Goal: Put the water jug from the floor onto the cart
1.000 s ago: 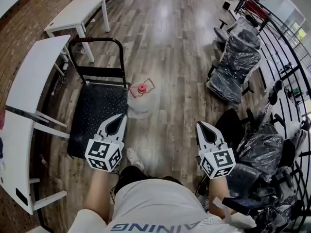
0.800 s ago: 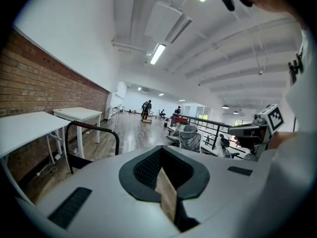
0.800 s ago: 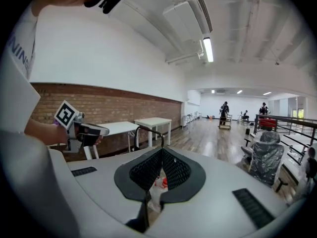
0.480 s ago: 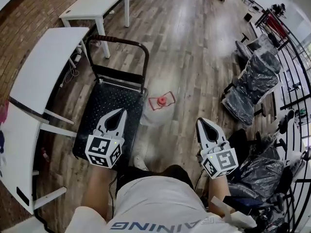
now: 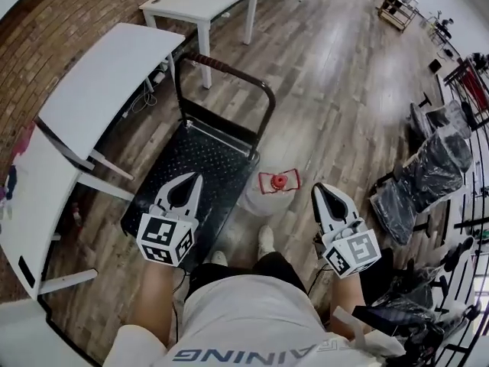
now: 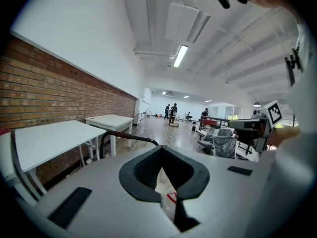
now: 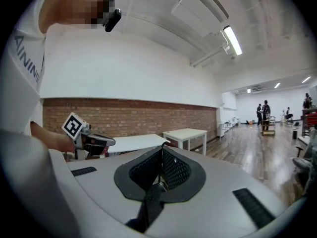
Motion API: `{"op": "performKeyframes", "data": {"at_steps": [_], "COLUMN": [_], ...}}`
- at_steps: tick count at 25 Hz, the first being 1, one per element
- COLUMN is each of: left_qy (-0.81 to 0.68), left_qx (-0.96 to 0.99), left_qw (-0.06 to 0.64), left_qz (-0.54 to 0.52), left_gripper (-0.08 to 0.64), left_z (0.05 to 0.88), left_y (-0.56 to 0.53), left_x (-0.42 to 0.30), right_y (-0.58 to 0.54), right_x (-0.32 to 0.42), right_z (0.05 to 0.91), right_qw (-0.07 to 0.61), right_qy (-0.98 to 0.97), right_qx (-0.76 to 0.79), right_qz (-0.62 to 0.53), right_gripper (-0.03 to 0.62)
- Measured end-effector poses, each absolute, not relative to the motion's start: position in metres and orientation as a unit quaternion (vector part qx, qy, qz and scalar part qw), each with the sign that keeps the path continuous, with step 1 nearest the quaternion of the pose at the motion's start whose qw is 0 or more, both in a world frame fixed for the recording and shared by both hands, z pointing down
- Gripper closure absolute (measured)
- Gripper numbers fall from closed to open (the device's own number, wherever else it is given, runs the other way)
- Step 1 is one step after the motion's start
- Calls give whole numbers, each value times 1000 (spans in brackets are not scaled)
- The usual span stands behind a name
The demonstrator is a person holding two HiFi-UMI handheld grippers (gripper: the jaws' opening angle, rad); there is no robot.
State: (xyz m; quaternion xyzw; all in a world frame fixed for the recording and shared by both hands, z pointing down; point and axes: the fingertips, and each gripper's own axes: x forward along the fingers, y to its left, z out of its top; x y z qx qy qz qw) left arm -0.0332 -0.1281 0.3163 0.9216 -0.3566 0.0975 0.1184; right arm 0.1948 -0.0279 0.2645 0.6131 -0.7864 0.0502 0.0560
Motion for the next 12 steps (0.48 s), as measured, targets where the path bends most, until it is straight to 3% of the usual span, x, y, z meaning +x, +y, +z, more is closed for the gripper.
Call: {"op": "performKeyframes", "data": {"at_steps": [7,12], "left_qy": [-436,-463], "left_qx": [884,868], "left_qw": [141,151], "left_qz": [97,101], "left_gripper": [560,560], "left_z": [322,336], "left_y": [-146,-151], "left_x": [-24,3], "right_y": [-102,-130], "right_x": [226,255], "right_z": [271,318], "right_qw": [57,100], "right_qy": [-836,-853], "right_qx": [544,501], "right_qz": [54,106], "right_gripper": [588,586]}}
